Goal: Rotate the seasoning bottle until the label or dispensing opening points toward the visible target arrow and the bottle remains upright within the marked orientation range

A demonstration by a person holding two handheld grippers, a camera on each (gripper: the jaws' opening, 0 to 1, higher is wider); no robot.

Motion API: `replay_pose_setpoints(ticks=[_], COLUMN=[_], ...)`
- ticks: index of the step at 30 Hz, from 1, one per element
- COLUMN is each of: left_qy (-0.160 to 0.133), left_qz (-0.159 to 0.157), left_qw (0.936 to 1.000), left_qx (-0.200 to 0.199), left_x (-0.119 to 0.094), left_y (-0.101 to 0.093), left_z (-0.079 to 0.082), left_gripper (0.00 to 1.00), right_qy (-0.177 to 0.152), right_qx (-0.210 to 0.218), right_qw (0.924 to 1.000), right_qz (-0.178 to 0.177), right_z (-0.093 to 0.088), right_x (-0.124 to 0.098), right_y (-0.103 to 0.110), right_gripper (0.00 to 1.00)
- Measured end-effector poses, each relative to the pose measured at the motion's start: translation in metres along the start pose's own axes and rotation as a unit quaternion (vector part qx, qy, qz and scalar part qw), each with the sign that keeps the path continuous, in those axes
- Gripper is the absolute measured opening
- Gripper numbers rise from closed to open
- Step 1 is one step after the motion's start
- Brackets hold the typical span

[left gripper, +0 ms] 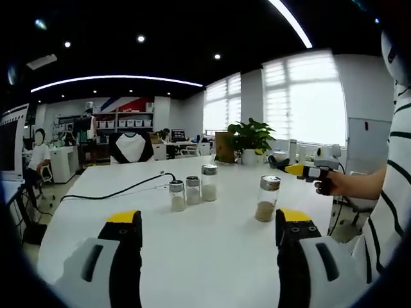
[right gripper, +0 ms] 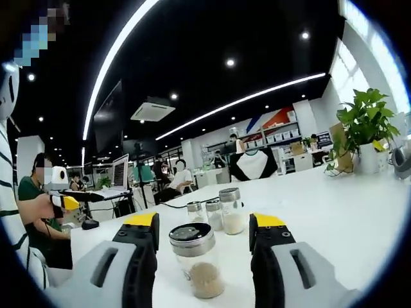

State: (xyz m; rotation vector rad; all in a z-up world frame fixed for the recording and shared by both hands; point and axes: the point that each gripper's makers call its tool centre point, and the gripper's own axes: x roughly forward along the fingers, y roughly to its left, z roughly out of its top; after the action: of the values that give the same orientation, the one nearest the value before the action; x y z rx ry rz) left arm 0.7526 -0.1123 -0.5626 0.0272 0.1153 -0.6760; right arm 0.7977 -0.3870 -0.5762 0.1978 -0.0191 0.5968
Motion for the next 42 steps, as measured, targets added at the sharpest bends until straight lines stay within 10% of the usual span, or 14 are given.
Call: replay_pose_setpoints(ticks=[15, 42], left_qy=[-0.007, -0.005], left_qz=[0.003, 0.002], left_qw=[1.0, 0.9999], left_qx=[0.001, -0.011], left_x=[0.009, 0.009], left_y=[0.01, 0.006], left_z=[0.007, 0.001], left_gripper=[0.9, 0.89], right_qy=[0.036, 0.054], right_qx=[-0.013, 0.01], right_qw=[0.9958, 0.9943], right_qz=[-0.083, -0.091], right_z=[-0.025, -0.034], right_x=[-0.026, -0.032], right_y=[-0.026, -0.023], right_gripper=[0.52, 0.45])
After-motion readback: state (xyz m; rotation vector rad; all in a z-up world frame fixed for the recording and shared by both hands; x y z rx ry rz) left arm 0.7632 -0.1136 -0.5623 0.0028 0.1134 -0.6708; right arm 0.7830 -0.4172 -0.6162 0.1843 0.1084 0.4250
